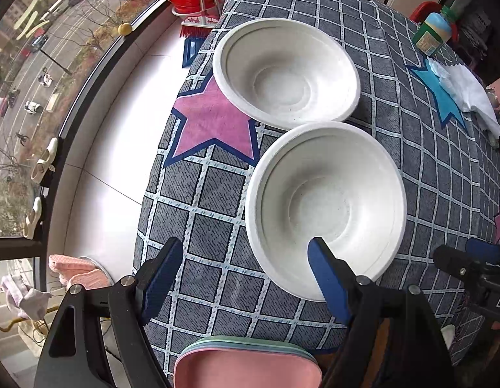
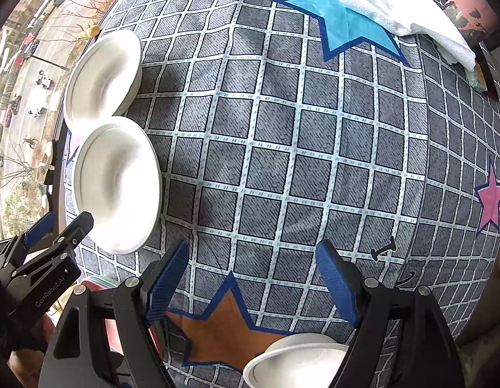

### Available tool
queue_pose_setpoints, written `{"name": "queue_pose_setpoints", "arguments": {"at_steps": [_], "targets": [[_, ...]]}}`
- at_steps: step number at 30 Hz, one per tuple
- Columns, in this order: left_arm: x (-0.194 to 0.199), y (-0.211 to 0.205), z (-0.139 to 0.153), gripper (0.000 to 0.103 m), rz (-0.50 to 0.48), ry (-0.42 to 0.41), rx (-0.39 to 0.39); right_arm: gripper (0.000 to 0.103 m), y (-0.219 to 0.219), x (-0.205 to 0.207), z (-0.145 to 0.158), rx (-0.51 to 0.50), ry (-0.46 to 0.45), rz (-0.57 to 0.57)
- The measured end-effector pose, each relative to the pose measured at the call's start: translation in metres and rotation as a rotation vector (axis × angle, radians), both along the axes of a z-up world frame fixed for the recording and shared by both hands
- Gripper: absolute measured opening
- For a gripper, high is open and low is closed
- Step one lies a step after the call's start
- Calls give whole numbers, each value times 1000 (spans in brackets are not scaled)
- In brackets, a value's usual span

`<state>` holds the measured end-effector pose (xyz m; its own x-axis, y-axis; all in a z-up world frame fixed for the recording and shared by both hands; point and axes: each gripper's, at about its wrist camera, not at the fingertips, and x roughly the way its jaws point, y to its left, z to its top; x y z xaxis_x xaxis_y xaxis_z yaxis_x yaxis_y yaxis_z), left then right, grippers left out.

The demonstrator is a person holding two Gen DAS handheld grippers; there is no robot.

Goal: Organize plates and bowls

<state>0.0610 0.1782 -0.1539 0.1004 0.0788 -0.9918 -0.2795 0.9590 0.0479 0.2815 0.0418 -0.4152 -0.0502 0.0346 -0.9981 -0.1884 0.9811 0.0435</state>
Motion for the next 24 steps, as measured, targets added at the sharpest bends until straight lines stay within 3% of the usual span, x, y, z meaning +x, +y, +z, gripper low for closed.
{"name": "queue_pose_setpoints", "arguments": {"at_steps": [14, 16, 17, 19, 21, 24], "targets": [[29, 13, -43, 80, 10, 56, -8, 80, 57, 15, -55, 3, 15, 68], [32, 14, -48, 72, 5, 65, -26, 72, 63, 14, -63, 7, 23, 67], [32, 13, -48, 65, 3, 67, -32, 61, 68, 14, -70, 19, 34, 60], [35, 4, -48, 55, -10, 64, -36, 55, 71, 14, -75, 56, 47, 44], [36, -6, -47, 40, -37, 66, -50, 35, 70, 11, -76, 106, 65, 54], [39, -28, -48, 38, -79, 83, -51, 22, 65, 9, -71, 93, 68, 70]]}}
